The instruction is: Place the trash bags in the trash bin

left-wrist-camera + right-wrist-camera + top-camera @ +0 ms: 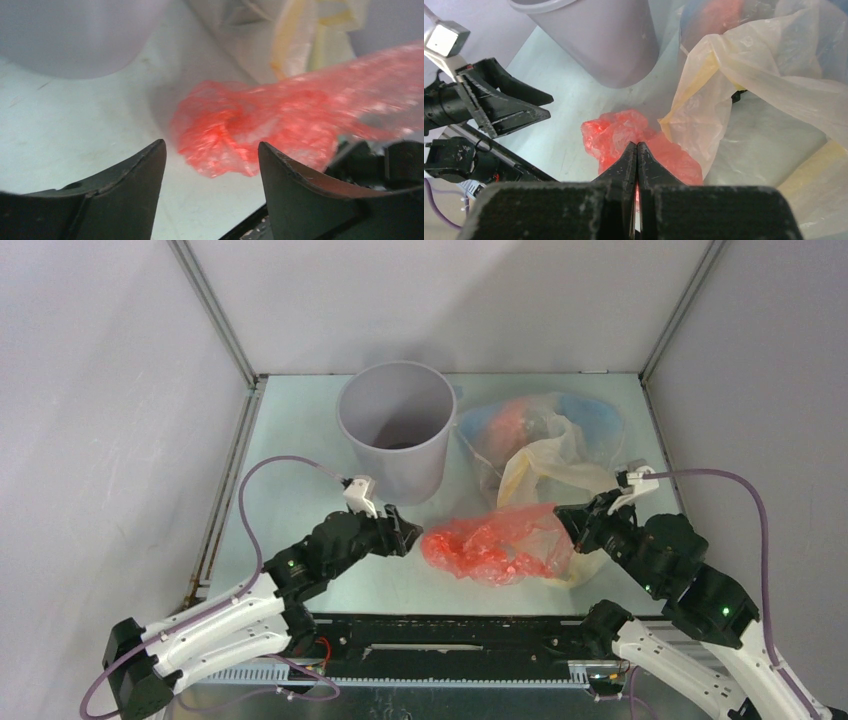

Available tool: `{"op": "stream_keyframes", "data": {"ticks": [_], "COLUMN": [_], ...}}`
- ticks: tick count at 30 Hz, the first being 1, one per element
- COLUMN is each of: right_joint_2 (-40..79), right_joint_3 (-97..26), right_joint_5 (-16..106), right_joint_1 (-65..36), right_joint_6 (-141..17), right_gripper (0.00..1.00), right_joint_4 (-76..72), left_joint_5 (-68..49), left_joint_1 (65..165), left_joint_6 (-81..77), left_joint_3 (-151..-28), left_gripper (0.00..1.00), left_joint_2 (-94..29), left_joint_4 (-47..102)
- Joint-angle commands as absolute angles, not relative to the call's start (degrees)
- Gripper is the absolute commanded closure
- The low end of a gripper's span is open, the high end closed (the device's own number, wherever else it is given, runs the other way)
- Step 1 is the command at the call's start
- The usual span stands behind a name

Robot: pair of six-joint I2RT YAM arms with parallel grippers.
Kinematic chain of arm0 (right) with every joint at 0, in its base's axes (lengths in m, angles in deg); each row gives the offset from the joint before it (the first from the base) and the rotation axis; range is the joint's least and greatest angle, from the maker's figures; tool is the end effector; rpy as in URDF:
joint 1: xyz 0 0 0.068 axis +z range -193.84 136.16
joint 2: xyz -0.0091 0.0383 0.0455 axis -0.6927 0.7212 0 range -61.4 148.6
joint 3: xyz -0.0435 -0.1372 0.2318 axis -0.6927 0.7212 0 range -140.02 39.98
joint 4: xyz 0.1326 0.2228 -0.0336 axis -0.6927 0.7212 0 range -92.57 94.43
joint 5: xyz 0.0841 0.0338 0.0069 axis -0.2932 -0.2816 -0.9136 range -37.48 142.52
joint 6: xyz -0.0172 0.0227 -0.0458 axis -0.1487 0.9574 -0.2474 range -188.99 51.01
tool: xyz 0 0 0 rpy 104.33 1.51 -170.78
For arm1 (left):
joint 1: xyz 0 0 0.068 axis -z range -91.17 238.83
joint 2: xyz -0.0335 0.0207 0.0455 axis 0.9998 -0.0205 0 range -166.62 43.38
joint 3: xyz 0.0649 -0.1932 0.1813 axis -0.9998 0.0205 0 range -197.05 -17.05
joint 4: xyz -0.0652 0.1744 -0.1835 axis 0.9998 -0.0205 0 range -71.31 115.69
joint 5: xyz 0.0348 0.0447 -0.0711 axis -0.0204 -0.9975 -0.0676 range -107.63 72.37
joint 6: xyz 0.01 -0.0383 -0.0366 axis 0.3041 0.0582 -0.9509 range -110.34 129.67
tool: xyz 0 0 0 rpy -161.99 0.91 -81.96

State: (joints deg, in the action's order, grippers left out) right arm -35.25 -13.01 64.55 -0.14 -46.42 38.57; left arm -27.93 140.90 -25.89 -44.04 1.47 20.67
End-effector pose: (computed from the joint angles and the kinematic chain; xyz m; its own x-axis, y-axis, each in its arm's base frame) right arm 0.0628 0.0499 0.3671 -0.3683 0.1673 -0.9145 -0.4206 0.8473 0.3244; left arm 0.1146 -0.1367 0.2475 -0.5618 -0.2099 -0.8002 0.4253 0.7563 -0.4970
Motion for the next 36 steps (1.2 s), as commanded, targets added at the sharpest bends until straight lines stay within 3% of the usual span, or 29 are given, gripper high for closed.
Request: {"op": "stream_keyframes", "data": {"ticks": [1,12,21,24,27,28,32,36], "right_joint_2": [-32.6,-32.0,-31.8,-32.3,-33.1,-33.4,-34.3,-33.7], "right_joint_3": [-14.7,-14.8,-14.8,-14.8,-14.8,-14.8,-14.7,-14.7], "right_joint_5": [62.6,60.8,61.1,62.2,64.9,67.1,80.1,80.1], "right_joint_1": [-0.3,-0.4,-0.5,-0.6,-0.8,-0.8,-1.5,-2.5], "right_joint_6": [-45.9,-45.3,-44.4,-44.4,-44.5,-44.1,-41.4,-43.3], "right_gripper": [1.0,1.0,1.0,1.0,1.0,1.0,1.0,1.0], "right_joint_4": [36.7,34.7,34.4,34.5,34.9,35.3,37.3,34.0], "left_joint_5": [-18.5,-22.5,-25.8,-25.9,-27.4,-30.4,-35.8,-31.9], "left_joint_1": [143.5,151.1,151.1,151.1,151.1,151.1,148.8,144.1], "left_joint_6": [-18.3,-13.1,-15.3,-15.8,-15.4,-15.2,-14.0,-12.4], "left_joint_3": [-45.0,-50.0,-57.8,-59.6,-60.9,-61.5,-65.5,-75.3], "left_gripper": [0.21,0.21,0.33,0.52,0.89,0.97,1.0,1.0], "left_joint_2": [-0.8,-16.0,-30.2,-32.9,-32.6,-31.6,-24.3,-19.4], "left_joint_4": [31.3,37.9,37.6,37.5,34.7,32.3,17.9,1.1]}}
